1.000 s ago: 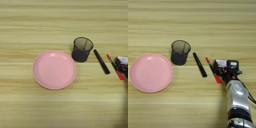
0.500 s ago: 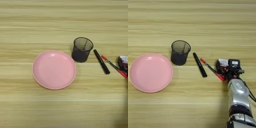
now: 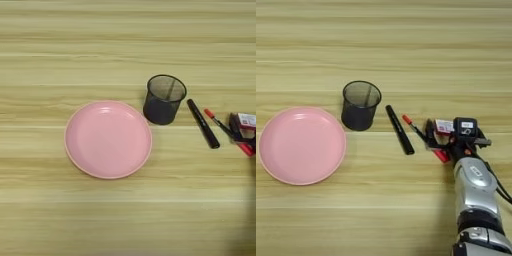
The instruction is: Move the objects on the table
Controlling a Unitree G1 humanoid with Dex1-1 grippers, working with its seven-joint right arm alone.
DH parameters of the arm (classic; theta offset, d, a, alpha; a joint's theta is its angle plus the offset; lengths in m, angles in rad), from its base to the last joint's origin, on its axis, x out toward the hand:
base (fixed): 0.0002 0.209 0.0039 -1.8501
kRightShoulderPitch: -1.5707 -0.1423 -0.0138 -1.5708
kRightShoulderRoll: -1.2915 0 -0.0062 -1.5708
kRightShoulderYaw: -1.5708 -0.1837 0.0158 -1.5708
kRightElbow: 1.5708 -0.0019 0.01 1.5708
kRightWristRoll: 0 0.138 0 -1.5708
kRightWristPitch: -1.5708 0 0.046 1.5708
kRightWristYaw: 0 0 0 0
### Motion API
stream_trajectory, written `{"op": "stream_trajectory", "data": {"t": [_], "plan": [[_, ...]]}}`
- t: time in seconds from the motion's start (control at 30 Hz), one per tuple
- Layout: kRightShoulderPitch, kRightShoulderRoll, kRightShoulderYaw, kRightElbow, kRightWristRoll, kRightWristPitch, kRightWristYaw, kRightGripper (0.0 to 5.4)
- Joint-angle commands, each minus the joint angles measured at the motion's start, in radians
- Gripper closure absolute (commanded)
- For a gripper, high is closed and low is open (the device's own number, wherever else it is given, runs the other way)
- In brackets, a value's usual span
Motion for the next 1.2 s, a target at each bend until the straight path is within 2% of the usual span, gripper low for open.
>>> {"op": "stream_trajectory", "data": {"t": [0.03,0.7,0.97,1.2], "plan": [[-0.027,-0.018,0.004,-0.076,0.011,-0.001,0.013,0.02],[0.066,0.024,0.01,-0.377,0.03,0.079,0.021,0.02],[0.123,0.06,0.067,-0.539,0.022,0.12,0.056,0.02],[0.163,0.068,0.096,-0.601,0.012,0.134,0.076,0.02]]}}
